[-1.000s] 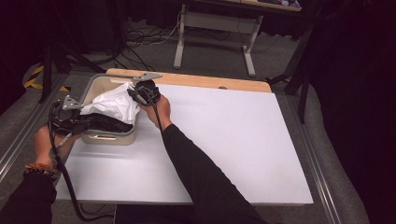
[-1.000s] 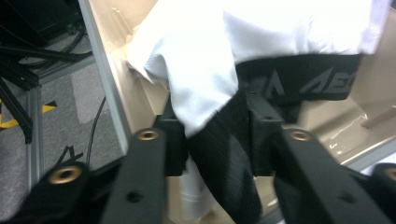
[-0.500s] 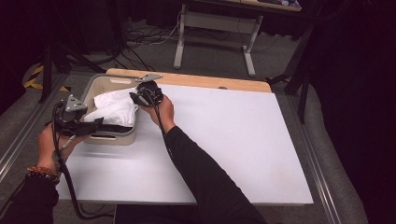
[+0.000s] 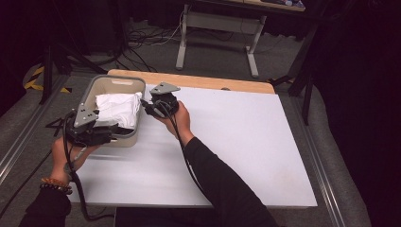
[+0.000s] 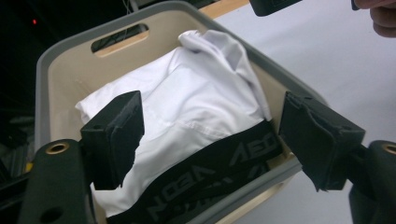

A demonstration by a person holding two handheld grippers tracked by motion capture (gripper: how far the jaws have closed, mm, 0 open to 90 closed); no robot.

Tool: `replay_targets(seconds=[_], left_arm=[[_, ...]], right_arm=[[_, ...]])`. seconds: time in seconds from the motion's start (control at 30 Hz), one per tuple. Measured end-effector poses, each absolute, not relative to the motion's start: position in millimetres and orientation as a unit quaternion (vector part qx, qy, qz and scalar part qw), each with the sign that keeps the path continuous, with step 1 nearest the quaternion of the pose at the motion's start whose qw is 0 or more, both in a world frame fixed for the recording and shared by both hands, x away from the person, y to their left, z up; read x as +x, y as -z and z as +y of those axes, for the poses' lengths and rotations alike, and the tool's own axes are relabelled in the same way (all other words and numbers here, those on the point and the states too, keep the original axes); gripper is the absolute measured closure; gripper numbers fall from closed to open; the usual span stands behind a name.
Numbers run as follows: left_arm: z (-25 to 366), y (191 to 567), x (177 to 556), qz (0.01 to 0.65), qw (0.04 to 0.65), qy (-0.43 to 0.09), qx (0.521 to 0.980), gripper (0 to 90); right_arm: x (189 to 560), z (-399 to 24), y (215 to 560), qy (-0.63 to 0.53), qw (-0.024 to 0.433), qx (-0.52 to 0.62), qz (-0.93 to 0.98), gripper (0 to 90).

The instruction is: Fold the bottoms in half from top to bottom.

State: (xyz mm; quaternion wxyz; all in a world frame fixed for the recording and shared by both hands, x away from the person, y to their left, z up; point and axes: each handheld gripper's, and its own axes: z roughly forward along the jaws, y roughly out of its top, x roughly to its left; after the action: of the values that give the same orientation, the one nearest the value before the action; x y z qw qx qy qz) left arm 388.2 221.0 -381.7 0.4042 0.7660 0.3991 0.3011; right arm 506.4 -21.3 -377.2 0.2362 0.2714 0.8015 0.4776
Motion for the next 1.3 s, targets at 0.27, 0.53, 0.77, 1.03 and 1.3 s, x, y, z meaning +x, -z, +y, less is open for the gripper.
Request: replay_targets(seconds=[0.27, 0.53, 0.77, 1.03, 1.3], left_arm=[[198.1, 390.4, 369.3, 0.375, 0.443, -0.308, 0.754, 18.9], [176.8, 401.1, 349.0, 0.345, 0.469, -0.310, 0.752, 17.4], [162.6, 415.5, 333.8, 0.325, 0.474, -0.300, 0.761, 17.2], [156.0, 425.5, 329.5, 0.314, 0.477, -0.286, 0.770, 16.3], [152.0, 431.9, 325.5, 0.303, 0.480, -0.277, 0.775, 15.3]], right_arm=[[494.4, -52.4, 366.4, -0.477, 0.255, 0.265, 0.798, 43.1], [487.4, -80.5, 362.0, -0.475, 0.251, 0.262, 0.802, 33.9], [479.2, -102.4, 361.7, -0.473, 0.259, 0.260, 0.801, 28.0], [469.1, -124.0, 359.8, -0.469, 0.266, 0.256, 0.802, 24.8], [464.8, -141.8, 359.1, -0.474, 0.257, 0.265, 0.799, 21.3]])
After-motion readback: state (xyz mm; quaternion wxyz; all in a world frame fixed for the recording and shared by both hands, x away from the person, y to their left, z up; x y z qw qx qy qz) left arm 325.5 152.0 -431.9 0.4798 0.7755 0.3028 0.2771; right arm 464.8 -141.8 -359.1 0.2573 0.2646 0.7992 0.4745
